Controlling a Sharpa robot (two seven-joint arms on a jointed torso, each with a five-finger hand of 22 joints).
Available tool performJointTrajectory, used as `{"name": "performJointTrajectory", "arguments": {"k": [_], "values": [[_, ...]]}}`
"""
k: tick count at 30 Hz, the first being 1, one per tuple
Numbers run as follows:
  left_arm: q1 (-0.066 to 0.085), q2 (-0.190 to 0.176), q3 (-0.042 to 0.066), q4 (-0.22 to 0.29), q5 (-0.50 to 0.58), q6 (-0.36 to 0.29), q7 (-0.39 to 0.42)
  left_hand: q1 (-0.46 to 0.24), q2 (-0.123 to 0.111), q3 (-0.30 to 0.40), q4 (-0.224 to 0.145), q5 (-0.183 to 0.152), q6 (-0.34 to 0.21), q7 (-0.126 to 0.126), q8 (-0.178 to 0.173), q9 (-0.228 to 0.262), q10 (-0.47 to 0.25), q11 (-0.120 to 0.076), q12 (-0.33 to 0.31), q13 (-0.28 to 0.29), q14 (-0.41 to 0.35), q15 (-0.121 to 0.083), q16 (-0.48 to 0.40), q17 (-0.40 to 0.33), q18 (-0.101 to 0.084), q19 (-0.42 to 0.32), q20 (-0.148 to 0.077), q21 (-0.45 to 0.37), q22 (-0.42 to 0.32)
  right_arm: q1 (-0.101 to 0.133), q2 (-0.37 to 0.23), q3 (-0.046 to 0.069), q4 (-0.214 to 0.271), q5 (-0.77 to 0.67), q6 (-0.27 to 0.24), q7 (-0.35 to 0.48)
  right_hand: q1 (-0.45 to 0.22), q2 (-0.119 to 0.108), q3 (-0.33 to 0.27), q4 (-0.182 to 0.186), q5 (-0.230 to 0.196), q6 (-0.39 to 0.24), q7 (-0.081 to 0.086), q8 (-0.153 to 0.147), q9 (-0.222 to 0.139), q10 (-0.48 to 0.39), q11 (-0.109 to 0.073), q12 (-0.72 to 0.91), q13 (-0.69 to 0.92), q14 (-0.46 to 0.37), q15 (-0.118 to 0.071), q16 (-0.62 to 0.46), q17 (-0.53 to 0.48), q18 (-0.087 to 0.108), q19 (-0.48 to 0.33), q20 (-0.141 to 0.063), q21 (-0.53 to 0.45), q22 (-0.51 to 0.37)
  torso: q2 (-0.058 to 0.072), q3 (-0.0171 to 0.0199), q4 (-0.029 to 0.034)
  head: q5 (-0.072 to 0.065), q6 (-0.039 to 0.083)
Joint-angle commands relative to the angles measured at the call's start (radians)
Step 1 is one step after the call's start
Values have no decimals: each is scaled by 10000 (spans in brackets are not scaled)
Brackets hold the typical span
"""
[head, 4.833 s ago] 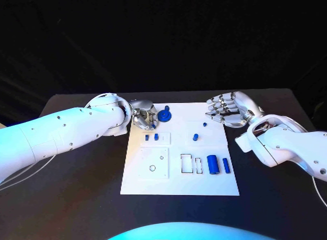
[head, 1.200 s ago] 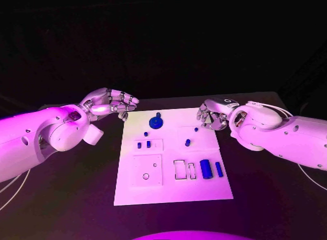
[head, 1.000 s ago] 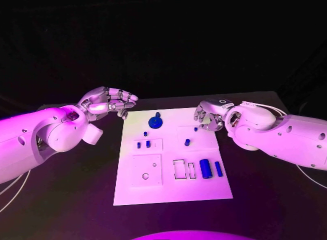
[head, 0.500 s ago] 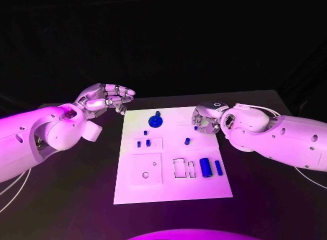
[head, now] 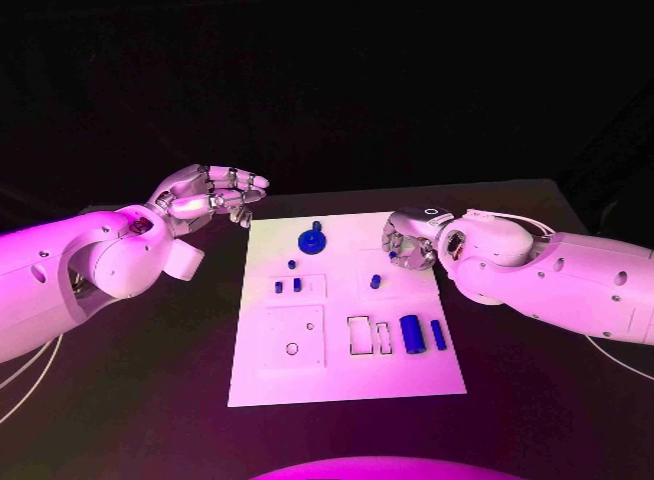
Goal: Assemble the parts on the task board
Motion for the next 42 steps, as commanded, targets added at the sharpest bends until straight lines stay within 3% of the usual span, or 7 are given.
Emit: {"name": "performJointTrajectory", "arguments": {"k": [1,6,9,12,16,32,42], "values": [[1,2,9,-7,73,30,121,-95,-21,-70,3,-48,-51,0,-2,-6,-63,24,-33,-12,6,53,21,-14,151,7,52,-34,-10,-64,41,-22,38,22,-117,113,-67,37,114,-2,-14,135,-18,68,70,140,-13,9,2,641,4,66,-8,-177,73,-16,242,280,-3,-3,-9,15,-29],[1,3,9,-15,68,40,109,-92,-18,-70,1,-46,-67,5,-7,-9,-65,27,-35,-17,8,56,25,-15,151,11,55,-36,-13,-93,58,-24,47,84,15,96,-16,172,289,-93,53,313,-75,190,211,337,-80,34,25,634,-49,132,4,-233,145,-47,569,670,-9,-9,-12,36,-51],[1,3,9,-12,51,58,90,-92,-18,-70,1,-46,-67,5,-7,-9,-65,27,-35,-17,8,56,25,-15,151,11,55,-36,-13,-105,66,-26,27,86,247,8,79,379,447,-276,212,472,-120,316,349,524,-142,49,60,649,-101,242,89,-326,294,-88,1019,1203,-9,-14,-9,33,-59],[1,-1,9,-14,-9,94,57,-92,-18,-70,1,-46,-67,5,-7,-9,-65,27,-35,-17,8,56,25,-15,151,11,55,-36,-13,-112,63,-27,19,39,392,-86,205,719,646,-547,21,563,-143,450,519,735,-207,80,136,638,-165,290,97,-423,452,-124,1475,1745,-6,-16,-6,32,-63],[1,-6,9,-16,-56,127,30,-88,1,-66,2,-41,-85,13,-11,-12,-65,33,-36,-27,14,61,33,-16,151,19,60,-38,-17,-123,62,-29,25,-88,449,-214,296,869,890,-873,-10,490,-107,493,655,800,-197,45,195,618,-161,292,47,-463,497,-141,1681,1992,-9,-17,-8,19,-69],[1,-14,10,-21,-101,128,17,-63,21,-54,-13,-32,-96,18,-9,-13,-70,38,-40,-41,23,65,47,-17,152,30,66,-37,-21,-151,-89,-29,194,-421,-263,-456,126,871,1174,-1213,-157,502,-114,577,853,900,-215,19,294,603,-170,320,-3,-500,529,-124,1888,2251,-14,-12,1,-10,-78],[2,-2,10,-92,-109,114,28,-58,22,-52,-18,-28,-99,21,-8,-13,-77,41,-45,-47,21,67,49,-18,152,32,68,-37,-22,-123,-515,27,718,-384,-1431,-352,75,850,1201,-1251,-156,519,-119,594,885,924,-222,18,310,601,-178,323,-15,-521,569,-124,1974,2356,-24,-13,-24,-6,-26]]}}
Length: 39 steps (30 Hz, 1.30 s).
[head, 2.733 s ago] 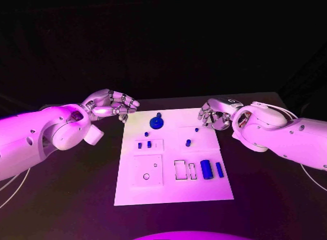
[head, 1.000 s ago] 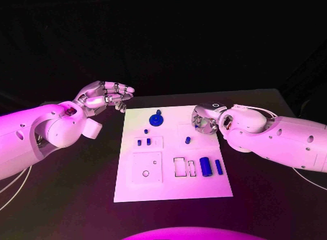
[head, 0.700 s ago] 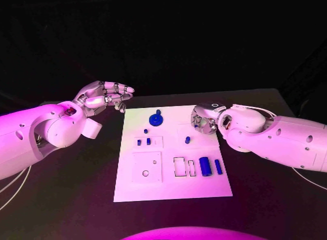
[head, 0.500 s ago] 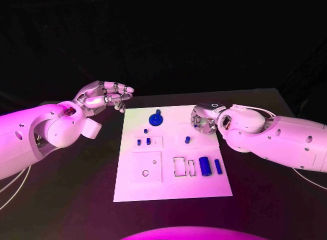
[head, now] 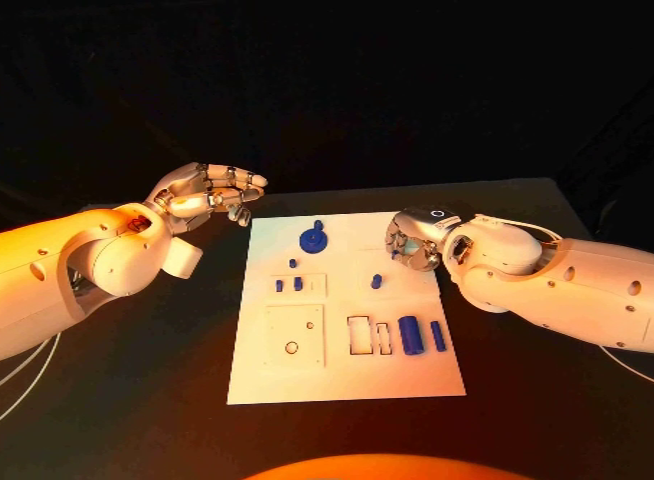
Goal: Assemble the parts on the task board
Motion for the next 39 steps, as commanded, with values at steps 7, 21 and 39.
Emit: {"name": "performJointTrajectory", "arguments": {"k": [7,21,39], "values": [[2,26,10,-62,-29,100,75,-50,27,-49,-25,-21,-68,-10,-1,-11,-50,9,-51,-19,17,72,52,-14,155,21,58,-38,-17,66,-429,78,628,36,-1633,158,-55,76,219,-264,22,10,14,64,11,346,-255,22,244,585,-60,73,1,-81,317,0,85,1038,-7,-2,0,-15,57],[1,76,10,-74,-17,115,88,-50,27,-49,-25,-21,-68,-10,-1,-11,-50,9,-51,-19,17,72,52,-14,155,21,58,-38,-17,-54,-564,108,2078,318,-2042,326,-82,74,236,-278,17,19,15,71,28,358,-260,20,252,582,-74,67,-18,-83,320,8,97,1052,-1,1,9,177,54],[2,240,4,-42,3,161,23,-48,36,-49,-33,-12,-66,-3,14,-8,-62,19,-57,-39,10,82,61,-19,154,25,67,-39,-22,-770,889,22,2463,250,-605,309,-105,74,272,-310,58,3,22,66,46,346,-257,3,256,570,-82,44,-67,-68,284,17,48,996,1,-20,-12,756,-113]]}}
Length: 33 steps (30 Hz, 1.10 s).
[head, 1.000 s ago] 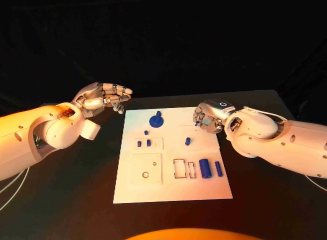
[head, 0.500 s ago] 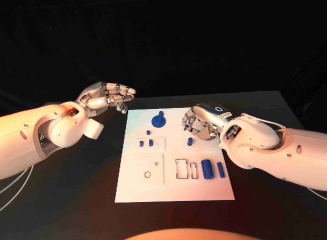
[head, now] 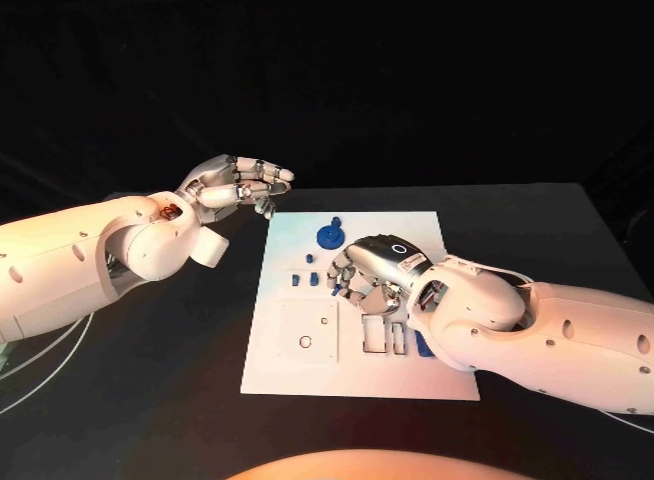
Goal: Assemble the parts on the task board
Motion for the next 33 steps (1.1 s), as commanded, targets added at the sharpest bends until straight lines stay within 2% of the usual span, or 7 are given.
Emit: {"name": "performJointTrajectory", "arguments": {"k": [1,7,12,17,23,33], "values": [[4,43,7,38,16,152,21,-48,35,-50,-33,-11,-67,-2,14,-7,-62,20,-57,-8,10,82,61,-11,156,26,67,-39,-15,-117,156,-13,-68,-105,685,57,-78,54,14,-52,38,12,30,49,22,346,-257,14,-16,569,-85,5,-6,-68,285,16,17,1001,13,4,-4,101,-15],[4,88,6,47,10,175,-9,-48,35,-50,-33,-11,-67,-2,14,-7,-62,20,-57,-8,10,82,61,-11,156,26,67,-39,-15,-288,388,-31,-201,-192,878,-50,-82,54,19,-57,45,10,32,48,25,344,-257,13,-15,568,-85,4,-9,-70,288,18,23,1009,2,15,-24,246,-113],[5,118,6,54,-11,206,-41,-50,32,-55,-36,-10,-63,-2,22,-5,-65,21,-57,-16,8,85,65,-13,155,26,71,-40,-17,-405,545,-42,-339,-297,845,-212,-90,52,24,-65,57,9,34,49,31,345,-256,11,-13,567,-85,5,-10,-69,285,20,21,1007,13,30,-27,346,-201],[5,131,5,48,-31,231,-67,-52,31,-58,-37,-10,-62,-2,26,-4,-67,23,-58,-20,9,87,69,-14,156,28,73,-40,-18,-473,618,-46,-429,-322,785,-270,-102,47,38,-86,92,8,34,50,41,348,-256,10,-9,560,-86,-10,-41,-63,272,23,3,987,12,29,-9,391,-277],[5,132,5,37,-46,251,-90,-52,31,-58,-37,-10,-62,-2,26,-4,-67,23,-58,-20,9,87,69,-14,156,28,73,-40,-18,-571,684,-48,-458,-314,793,-275,-102,47,38,-86,92,8,34,50,41,348,-256,10,-9,560,-86,-10,-41,-63,272,23,3,987,9,18,-23,430,-339],[5,122,5,45,-73,302,-137,-52,31,-58,-37,-10,-62,-2,26,-4,-67,23,-58,-20,9,87,69,-14,156,28,73,-40,-18,-666,813,-54,-663,-355,816,-352,-126,42,49,-104,125,9,37,53,55,351,-254,8,-4,557,-87,-11,-50,-64,273,28,12,999,7,11,-18,431,-370]]}}
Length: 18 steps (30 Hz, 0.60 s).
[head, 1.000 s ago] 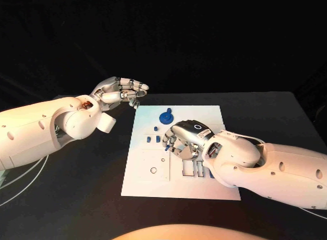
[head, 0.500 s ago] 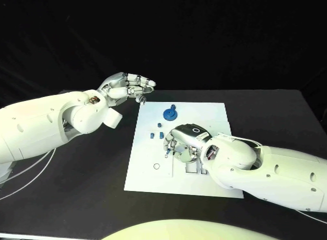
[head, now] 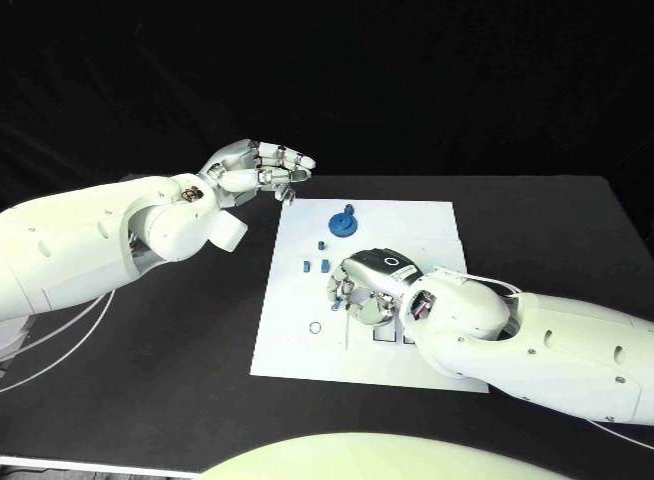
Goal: Assemble the parts on the task board
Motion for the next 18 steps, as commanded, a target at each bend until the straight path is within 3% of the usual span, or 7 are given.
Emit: {"name": "performJointTrajectory", "arguments": {"k": [1,18], "values": [[3,8,7,25,-42,197,0,-52,31,-30,-10,-11,-62,-2,26,-3,-67,23,-58,-9,9,87,69,-15,156,28,73,-40,-10,-24,40,-2,-56,-170,143,-66,-70,16,-6,-49,65,19,47,50,23,349,-254,21,12,557,-87,-10,-8,-65,274,28,13,994,-1,-7,14,-13,-12],[4,-30,7,40,-70,241,-65,-60,31,-39,-10,-9,-67,0,36,-2,-79,27,-63,-26,11,92,82,-18,157,33,79,-41,-14,-83,177,-17,-164,-177,247,-61,-77,15,-1,-55,76,18,48,50,27,348,-254,19,13,555,-88,-14,-17,-62,268,30,4,984,-4,-11,1,-20,-44]]}}
